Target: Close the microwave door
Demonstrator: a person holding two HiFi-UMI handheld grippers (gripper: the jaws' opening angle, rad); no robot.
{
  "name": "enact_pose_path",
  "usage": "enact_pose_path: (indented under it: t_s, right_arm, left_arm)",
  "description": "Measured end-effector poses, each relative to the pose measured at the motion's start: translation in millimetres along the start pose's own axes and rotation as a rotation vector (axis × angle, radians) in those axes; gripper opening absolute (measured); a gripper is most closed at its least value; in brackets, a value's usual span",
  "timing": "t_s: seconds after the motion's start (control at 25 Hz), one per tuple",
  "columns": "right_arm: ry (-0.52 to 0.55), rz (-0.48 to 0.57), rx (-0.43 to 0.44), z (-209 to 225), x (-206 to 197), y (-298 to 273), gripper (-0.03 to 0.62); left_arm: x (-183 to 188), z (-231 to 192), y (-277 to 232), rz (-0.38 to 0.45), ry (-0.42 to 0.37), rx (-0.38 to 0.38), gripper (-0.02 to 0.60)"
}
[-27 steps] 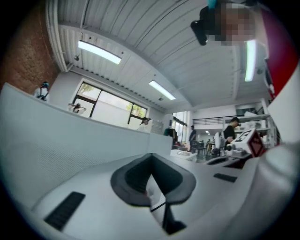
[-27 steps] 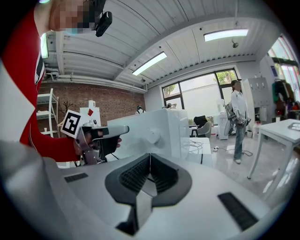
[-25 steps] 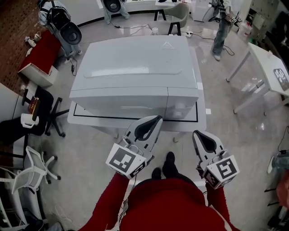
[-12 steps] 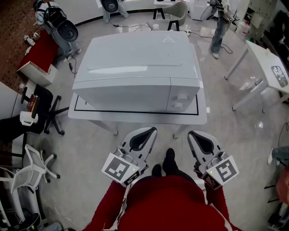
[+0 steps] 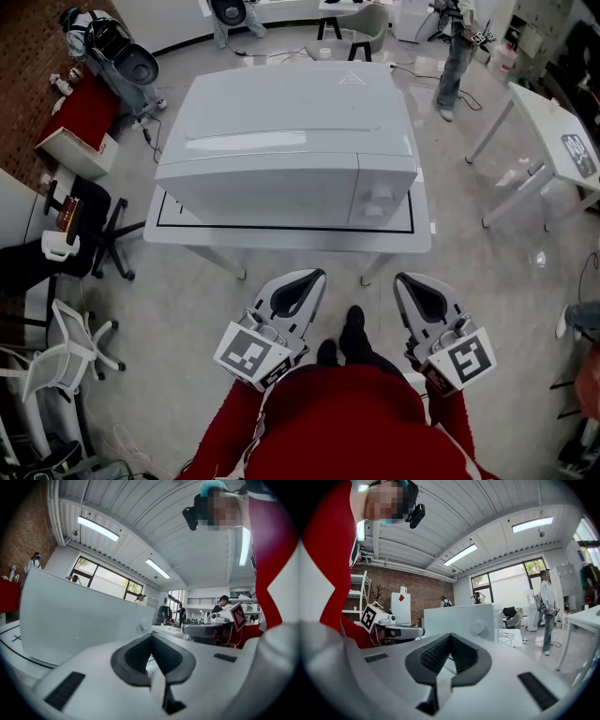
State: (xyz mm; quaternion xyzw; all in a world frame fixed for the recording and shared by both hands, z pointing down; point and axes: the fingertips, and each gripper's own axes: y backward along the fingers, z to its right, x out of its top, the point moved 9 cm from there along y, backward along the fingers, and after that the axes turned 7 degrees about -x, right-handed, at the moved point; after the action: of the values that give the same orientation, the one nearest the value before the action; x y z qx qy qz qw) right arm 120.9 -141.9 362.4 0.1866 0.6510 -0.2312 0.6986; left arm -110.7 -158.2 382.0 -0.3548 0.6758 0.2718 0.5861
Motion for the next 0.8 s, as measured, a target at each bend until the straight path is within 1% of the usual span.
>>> enact_pose_path:
  t_s: [0.2, 0.56, 0.8]
  right_arm:
    - [0.003, -0.015, -0.008, -2.5, -4.2, 1.5, 0.012]
    - [0.006, -0.017, -0.022, -1.4, -3.7, 1.2, 0.012]
    - [0.002, -0.023, -0.025, 0.1, -4.5, 1.1, 0.012]
  left_arm:
    - [-4.1, 0.1, 1.3, -0.020, -0.007, 0.000, 0.011]
    - [-4.2, 3.3, -2.5, -0.030, -0.025, -0.025, 0.011]
    - [-1.0, 2.3, -4.8, -0.010, -0.024, -0.017, 0.011]
